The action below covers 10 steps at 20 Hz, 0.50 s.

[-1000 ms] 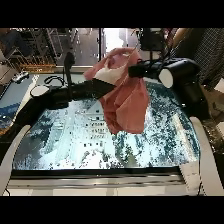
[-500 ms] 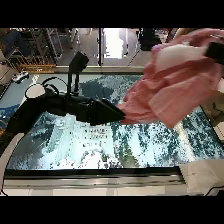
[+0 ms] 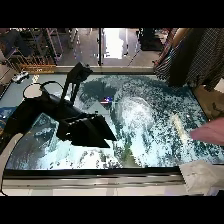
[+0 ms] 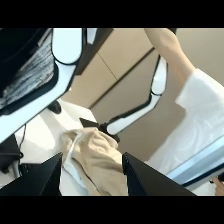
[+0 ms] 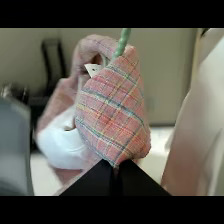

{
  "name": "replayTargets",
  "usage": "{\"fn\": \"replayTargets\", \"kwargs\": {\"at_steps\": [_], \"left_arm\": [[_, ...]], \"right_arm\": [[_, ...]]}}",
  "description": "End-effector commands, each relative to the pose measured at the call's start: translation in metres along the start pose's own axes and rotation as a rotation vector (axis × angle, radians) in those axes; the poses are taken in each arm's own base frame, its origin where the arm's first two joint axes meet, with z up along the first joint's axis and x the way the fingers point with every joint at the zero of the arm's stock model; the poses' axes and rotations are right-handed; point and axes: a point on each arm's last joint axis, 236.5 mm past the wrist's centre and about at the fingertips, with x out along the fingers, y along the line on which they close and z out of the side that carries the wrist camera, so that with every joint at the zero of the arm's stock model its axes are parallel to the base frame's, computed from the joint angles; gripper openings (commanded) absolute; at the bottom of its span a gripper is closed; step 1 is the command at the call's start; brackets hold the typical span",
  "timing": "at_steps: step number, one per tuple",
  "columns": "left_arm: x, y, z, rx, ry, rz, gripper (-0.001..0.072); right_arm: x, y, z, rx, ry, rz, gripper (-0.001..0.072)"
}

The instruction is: Fold the clothes and pants, and hang the long-sleeved shirts on hangers.

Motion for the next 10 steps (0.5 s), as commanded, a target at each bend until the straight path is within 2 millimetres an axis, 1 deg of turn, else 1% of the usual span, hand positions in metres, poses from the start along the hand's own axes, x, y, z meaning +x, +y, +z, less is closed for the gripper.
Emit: {"fn": "replayTargets", "kwargs": {"at_steps": [1, 2, 4, 5, 7, 8, 10], "left_arm": [[-0.001, -0.005, -0.006, -0.004, 0.025, -0.022, 0.0421], [-0.001, -0.005, -0.006, -0.004, 0.025, -0.022, 0.0421], [-0.001, -0.005, -0.006, -0.010, 0.025, -0.022, 0.0421], [-0.001, -0.005, -0.006, -0.039, 0.025, -0.021, 0.0421], [-0.001, -0.005, -0.006, -0.099, 0.025, -0.020, 0.0421], [-0.001, -0.005, -0.006, -0.114, 0.026, -0.020, 0.0421], [-0.001, -0.005, -0.006, -0.120, 0.026, -0.020, 0.0421]], "right_arm": [[0.027, -0.033, 0.059, 0.166, -0.255, -0.013, 0.0013], [0.039, -0.043, 0.052, 0.162, -0.239, -0.052, 0.0013], [0.063, -0.067, 0.021, 0.160, -0.150, -0.151, 0.0013], [0.073, -0.071, 0.014, 0.164, -0.134, -0.159, 0.0013], [0.088, -0.068, 0.006, 0.176, -0.123, -0.138, 0.0013], [0.093, -0.061, 0.007, 0.173, -0.136, -0.113, 0.0014], [0.097, -0.047, 0.016, 0.135, -0.179, -0.063, 0.0014]]}}
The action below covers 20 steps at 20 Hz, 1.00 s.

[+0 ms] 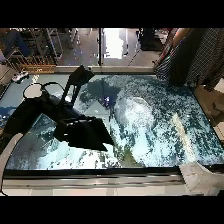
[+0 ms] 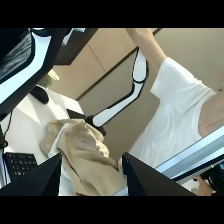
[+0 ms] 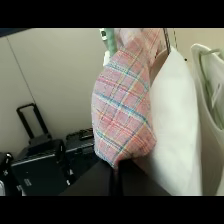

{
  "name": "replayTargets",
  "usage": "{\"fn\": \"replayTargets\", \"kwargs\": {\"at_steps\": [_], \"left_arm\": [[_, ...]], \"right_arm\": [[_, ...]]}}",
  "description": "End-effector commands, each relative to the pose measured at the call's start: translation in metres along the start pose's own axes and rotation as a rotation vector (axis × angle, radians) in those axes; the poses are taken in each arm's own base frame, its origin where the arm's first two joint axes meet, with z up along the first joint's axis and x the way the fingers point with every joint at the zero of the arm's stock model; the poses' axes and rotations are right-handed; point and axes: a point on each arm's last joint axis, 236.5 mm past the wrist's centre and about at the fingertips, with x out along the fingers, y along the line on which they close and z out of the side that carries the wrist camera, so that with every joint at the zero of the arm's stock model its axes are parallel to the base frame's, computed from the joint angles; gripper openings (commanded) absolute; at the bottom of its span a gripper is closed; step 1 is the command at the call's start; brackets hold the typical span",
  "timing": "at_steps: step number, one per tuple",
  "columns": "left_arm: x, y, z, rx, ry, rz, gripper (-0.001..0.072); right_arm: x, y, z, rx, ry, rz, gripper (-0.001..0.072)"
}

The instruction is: Fold the clothes and pants, and hang the long-sleeved shirts on hangers.

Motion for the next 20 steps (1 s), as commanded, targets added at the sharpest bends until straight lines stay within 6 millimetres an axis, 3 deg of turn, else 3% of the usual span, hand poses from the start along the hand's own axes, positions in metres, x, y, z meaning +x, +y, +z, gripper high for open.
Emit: {"fn": "replayTargets", "kwargs": {"at_steps": [1, 3, 6, 7, 11, 14, 15, 17, 18, 20], "left_arm": [[0.000, 0.000, 0.000, -0.038, 0.001, -0.001, 0.0421], [0.000, 0.000, 0.000, -0.038, 0.001, -0.001, 0.0421], [0.000, 0.000, 0.000, -0.038, 0.002, -0.001, 0.0421], [0.000, 0.000, 0.000, -0.038, 0.002, -0.001, 0.0421], [0.000, 0.000, 0.000, -0.038, 0.002, -0.001, 0.0421], [0.000, 0.000, 0.000, -0.037, 0.002, -0.001, 0.0421], [0.000, -0.001, -0.001, -0.038, 0.003, -0.002, 0.0421], [0.000, -0.001, -0.001, -0.038, 0.004, -0.003, 0.0421], [0.000, -0.001, -0.001, -0.037, 0.004, -0.003, 0.0421], [0.000, 0.000, -0.001, -0.037, 0.004, -0.002, 0.0421]], "right_arm": [[0.012, 0.014, 0.003, -0.020, -0.045, 0.063, 0.0014], [0.011, 0.012, 0.010, -0.013, -0.072, 0.057, 0.0015], [0.006, 0.036, 0.036, -0.042, -0.191, 0.155, 0.0015], [0.008, 0.039, 0.035, -0.045, -0.194, 0.164, 0.0015], [0.024, 0.016, -0.007, -0.059, -0.062, 0.054, 0.0017], [0.023, 0.000, -0.018, -0.058, -0.008, -0.007, 0.0020], [0.020, -0.001, -0.015, -0.053, -0.009, -0.009, 0.0093], [0.011, -0.001, -0.001, -0.040, -0.037, 0.007, 0.0542], [0.005, 0.000, 0.007, -0.026, -0.050, 0.020, 0.0603], [-0.014, 0.008, 0.023, 0.017, -0.054, 0.073, 0.0607]]}}
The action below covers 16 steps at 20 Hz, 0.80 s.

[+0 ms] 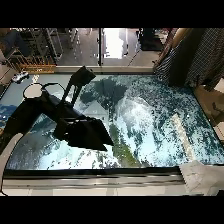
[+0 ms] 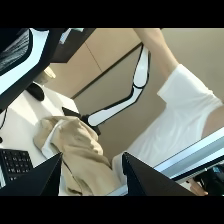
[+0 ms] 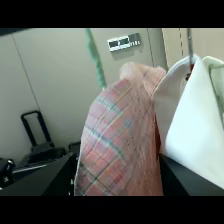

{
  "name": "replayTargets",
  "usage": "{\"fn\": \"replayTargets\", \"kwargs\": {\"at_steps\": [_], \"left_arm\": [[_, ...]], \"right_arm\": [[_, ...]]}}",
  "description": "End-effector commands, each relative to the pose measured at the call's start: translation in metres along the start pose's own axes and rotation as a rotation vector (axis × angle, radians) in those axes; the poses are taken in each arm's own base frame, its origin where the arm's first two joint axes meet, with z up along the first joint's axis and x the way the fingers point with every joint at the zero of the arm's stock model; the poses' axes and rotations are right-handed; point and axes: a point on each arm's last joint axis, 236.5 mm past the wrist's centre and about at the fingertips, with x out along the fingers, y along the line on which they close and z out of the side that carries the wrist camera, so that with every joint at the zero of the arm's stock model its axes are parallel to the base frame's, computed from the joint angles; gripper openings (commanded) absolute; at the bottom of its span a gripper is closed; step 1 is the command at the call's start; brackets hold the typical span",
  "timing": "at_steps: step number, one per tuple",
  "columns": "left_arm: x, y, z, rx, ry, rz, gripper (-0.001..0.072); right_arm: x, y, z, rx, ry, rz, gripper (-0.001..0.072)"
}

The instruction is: Fold the clothes and pants, and hang the long-sleeved shirts on hangers.

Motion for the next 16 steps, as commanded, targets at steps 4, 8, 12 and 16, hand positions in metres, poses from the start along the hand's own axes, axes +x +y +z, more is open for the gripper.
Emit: {"fn": "replayTargets", "kwargs": {"at_steps": [4, 8, 12, 16], "left_arm": [[0.001, 0.007, -0.005, 0.114, 0.025, 0.027, 0.0421], [-0.046, 0.109, -0.037, -0.032, 0.147, 0.531, 0.0260], [-0.278, 0.163, -0.087, -0.502, 0.038, 1.647, 0.0260], [-0.395, 0.064, -0.079, -0.511, -0.330, 2.161, 0.0271]], "right_arm": [[-0.084, 0.068, 0.077, 0.270, -0.086, 0.357, 0.0606], [-0.192, 0.191, 0.086, 0.646, 0.127, 0.874, 0.0605], [-0.358, 0.287, -0.093, 0.031, 0.636, 1.244, 0.0602], [-0.535, 0.274, -0.268, -0.510, 1.029, 1.489, 0.0468]]}}
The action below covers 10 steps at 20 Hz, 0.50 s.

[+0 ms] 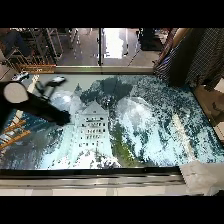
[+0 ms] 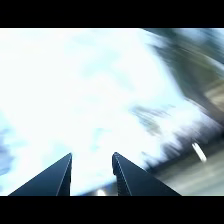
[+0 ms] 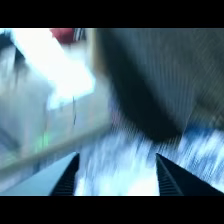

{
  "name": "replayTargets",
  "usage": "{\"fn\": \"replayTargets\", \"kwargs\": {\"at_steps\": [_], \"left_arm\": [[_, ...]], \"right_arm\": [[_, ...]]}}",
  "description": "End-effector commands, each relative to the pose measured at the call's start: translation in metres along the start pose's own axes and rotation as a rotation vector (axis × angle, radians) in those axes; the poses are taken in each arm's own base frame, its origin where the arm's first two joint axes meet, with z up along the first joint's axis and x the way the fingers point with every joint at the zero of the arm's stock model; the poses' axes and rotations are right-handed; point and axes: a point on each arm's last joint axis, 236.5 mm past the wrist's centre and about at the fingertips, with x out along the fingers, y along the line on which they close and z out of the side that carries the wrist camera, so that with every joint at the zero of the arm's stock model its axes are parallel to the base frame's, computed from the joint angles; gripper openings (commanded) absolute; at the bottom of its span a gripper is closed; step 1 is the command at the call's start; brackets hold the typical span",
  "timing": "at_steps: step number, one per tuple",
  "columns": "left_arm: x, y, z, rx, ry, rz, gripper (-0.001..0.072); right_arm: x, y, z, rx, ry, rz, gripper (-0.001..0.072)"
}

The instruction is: Fold the clothes and pants, and hang the long-sleeved shirts on hangers.

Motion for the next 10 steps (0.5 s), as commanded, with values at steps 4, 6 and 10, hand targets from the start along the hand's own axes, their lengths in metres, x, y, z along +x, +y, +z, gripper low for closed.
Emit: {"fn": "replayTargets", "kwargs": {"at_steps": [4, 6, 10], "left_arm": [[-0.119, 0.120, 0.050, -0.391, -0.523, 0.425, 0.0269], [-0.123, 0.120, 0.050, -0.390, -0.537, 0.423, 0.0269], [-0.120, 0.120, 0.051, -0.390, -0.531, 0.424, 0.0269]], "right_arm": [[0.059, 0.122, -0.225, -0.429, 0.466, 0.215, 0.0350], [0.063, 0.146, -0.227, -0.432, 0.422, 0.271, 0.0350], [0.058, 0.167, -0.224, -0.427, 0.385, 0.321, 0.0350]]}}
